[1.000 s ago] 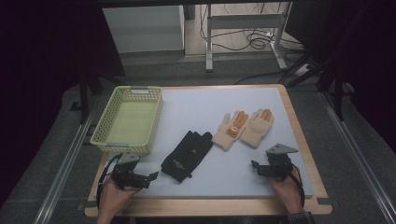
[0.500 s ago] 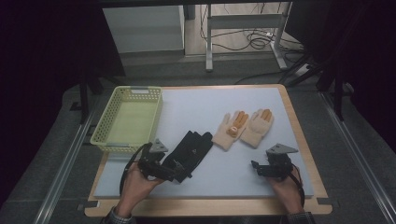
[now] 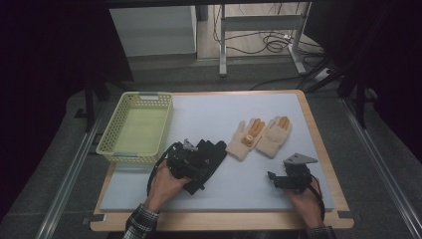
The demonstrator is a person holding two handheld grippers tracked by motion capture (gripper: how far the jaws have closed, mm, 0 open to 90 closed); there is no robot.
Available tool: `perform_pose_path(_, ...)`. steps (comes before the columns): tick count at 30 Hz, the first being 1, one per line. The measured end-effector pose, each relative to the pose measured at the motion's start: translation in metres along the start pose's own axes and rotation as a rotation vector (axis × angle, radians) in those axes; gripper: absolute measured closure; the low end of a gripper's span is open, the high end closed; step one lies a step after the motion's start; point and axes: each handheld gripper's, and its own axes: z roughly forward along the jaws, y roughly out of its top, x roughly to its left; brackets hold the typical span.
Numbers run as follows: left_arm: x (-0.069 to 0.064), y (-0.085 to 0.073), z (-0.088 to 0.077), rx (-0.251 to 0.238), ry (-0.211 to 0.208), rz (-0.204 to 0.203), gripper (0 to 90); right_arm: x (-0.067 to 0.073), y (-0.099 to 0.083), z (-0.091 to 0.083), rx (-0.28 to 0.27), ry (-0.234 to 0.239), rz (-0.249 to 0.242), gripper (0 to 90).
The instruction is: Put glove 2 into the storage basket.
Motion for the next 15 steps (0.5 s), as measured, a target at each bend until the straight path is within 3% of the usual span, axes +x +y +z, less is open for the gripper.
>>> perform_pose_path(5, -0.006, -0.001, 0.012, 0.029, -0.008, 0.02, 0.0, 0.0, 0.0, 0.0, 0.0, 0.0, 0.0, 22.1)
perform_pose_path(10, -0.018, -0.004, 0.015, 0.05, 0.015, 0.066, 0.0, 0.0, 0.0, 0.0, 0.0, 0.0, 0.0, 22.1)
perform_pose_path(12, -0.023, -0.006, 0.017, 0.062, 0.044, 0.092, 0.0, 0.0, 0.0, 0.0, 0.0, 0.0, 0.0, 22.1)
perform_pose_path(15, -0.024, -0.007, 0.015, 0.058, 0.047, 0.08, 1.1, 0.0, 0.0, 0.0, 0.0, 0.0, 0.0, 22.1)
